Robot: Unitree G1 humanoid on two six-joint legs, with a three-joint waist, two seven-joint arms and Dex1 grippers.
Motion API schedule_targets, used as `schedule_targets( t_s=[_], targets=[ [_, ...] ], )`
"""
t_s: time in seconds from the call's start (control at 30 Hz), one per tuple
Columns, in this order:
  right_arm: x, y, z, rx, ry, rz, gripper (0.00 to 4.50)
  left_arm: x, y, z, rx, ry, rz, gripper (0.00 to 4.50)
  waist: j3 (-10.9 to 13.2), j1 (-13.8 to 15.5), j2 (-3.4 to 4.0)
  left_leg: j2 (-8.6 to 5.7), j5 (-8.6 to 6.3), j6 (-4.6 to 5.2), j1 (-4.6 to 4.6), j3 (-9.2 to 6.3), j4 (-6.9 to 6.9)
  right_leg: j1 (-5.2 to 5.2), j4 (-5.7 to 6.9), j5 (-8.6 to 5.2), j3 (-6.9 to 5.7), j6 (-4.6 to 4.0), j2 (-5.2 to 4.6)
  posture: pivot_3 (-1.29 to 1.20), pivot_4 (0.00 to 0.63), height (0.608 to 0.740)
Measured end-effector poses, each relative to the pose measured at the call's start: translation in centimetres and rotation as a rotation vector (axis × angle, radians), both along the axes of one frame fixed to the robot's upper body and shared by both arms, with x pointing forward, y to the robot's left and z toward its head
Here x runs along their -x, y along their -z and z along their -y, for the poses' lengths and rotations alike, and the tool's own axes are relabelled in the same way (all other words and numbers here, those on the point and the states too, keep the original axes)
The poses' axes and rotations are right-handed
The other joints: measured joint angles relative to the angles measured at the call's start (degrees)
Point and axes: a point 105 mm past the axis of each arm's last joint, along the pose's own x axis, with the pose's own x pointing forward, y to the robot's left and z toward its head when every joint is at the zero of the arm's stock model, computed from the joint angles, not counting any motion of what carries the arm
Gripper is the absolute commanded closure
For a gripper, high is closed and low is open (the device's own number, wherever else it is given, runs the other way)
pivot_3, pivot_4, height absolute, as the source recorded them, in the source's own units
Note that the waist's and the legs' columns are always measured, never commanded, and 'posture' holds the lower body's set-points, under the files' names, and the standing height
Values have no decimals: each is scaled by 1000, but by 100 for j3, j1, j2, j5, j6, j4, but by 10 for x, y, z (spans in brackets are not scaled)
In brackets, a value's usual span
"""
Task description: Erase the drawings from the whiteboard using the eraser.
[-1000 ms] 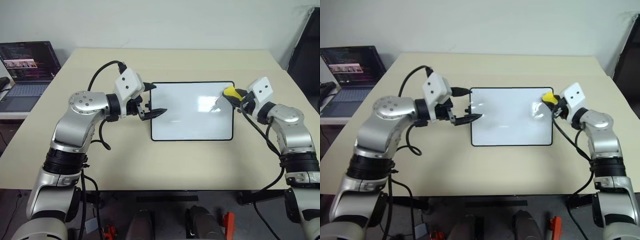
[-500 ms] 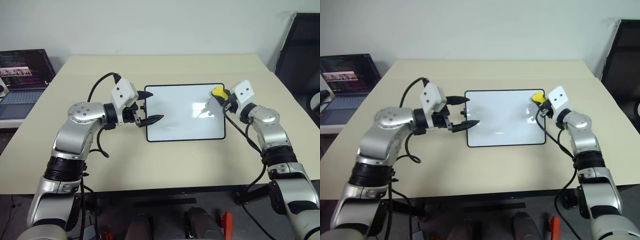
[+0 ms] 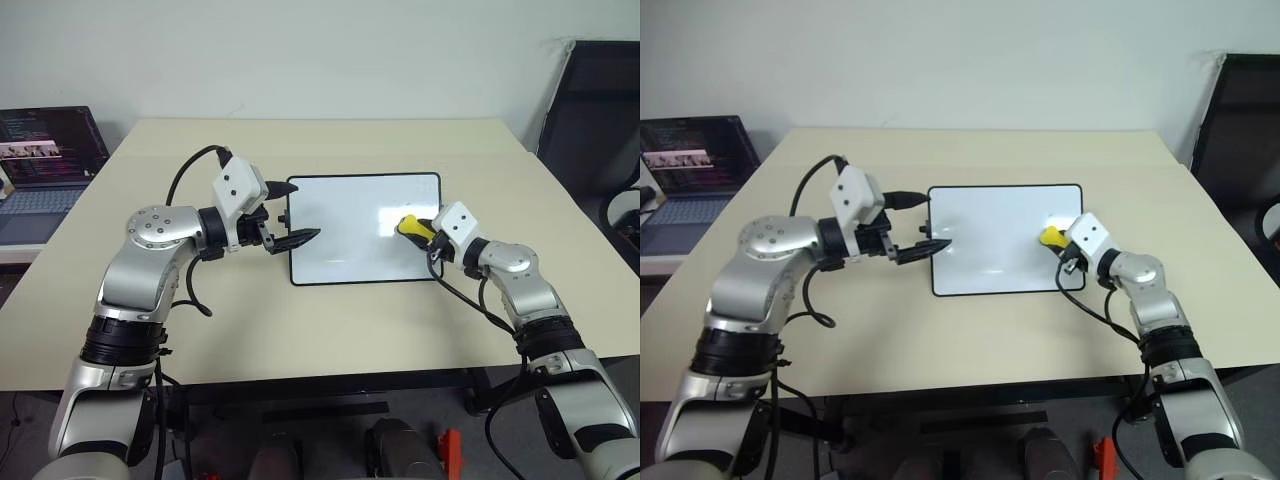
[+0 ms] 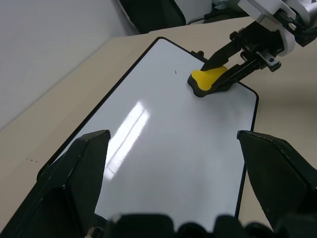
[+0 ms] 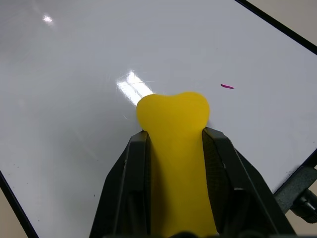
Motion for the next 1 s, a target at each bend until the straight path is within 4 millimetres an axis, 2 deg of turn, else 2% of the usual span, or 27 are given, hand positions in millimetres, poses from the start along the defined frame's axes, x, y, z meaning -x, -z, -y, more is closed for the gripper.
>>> schedule_targets(
  t_s=[0.4,0.53,0.63,0.7,0.73,0.83,0.9,0.93,1.0],
  targets=[
    [-36,-49,-2,-27,177,153,3410,0,2,3,8,8,-6,0,13,20,12,-3,0,0,-20,12,-35,-19,-29,0,9,-1,-2,0,150,740],
    [-40,-53,5,-27,240,184,3410,0,2,3,8,8,-7,0,13,35,12,-3,-1,0,-24,11,-41,-18,-42,-2,5,-1,-5,0,150,740],
    [-41,-56,20,-80,305,168,3410,0,2,4,8,9,-7,0,13,52,12,-5,-1,0,-24,10,-41,-15,-51,-1,3,0,-9,0,150,740],
    [-33,-57,30,-158,293,128,3411,0,2,4,8,9,-6,0,16,78,16,-5,-1,0,-36,-3,-44,-12,-73,0,-12,2,-9,0,150,740],
    [-22,-54,34,-210,248,81,3411,0,1,4,8,10,-6,0,20,113,22,-5,-1,0,-50,-11,-51,-15,-86,2,-22,4,-9,0,150,740],
    [11,-54,34,-320,101,-57,3413,0,2,5,13,14,-9,0,47,202,66,-7,-2,-1,-170,-14,-45,-115,-92,27,-28,52,-10,0,150,740],
    [28,-70,37,-382,34,-94,3413,1,4,10,21,30,-18,0,67,232,100,-13,-2,-2,-253,-8,-34,-204,-76,49,-23,33,-14,0,150,740],
    [33,-81,43,-395,28,-84,3413,1,6,15,28,44,-27,0,74,242,110,-14,-2,-2,-272,-13,-34,-218,-80,51,-32,34,-15,0,150,740],
    [35,-99,70,-399,107,-37,3413,3,11,26,40,77,-44,0,74,291,110,-13,-4,0,-278,-14,-40,-220,-95,50,-39,34,-15,0,150,740]
  ],
)
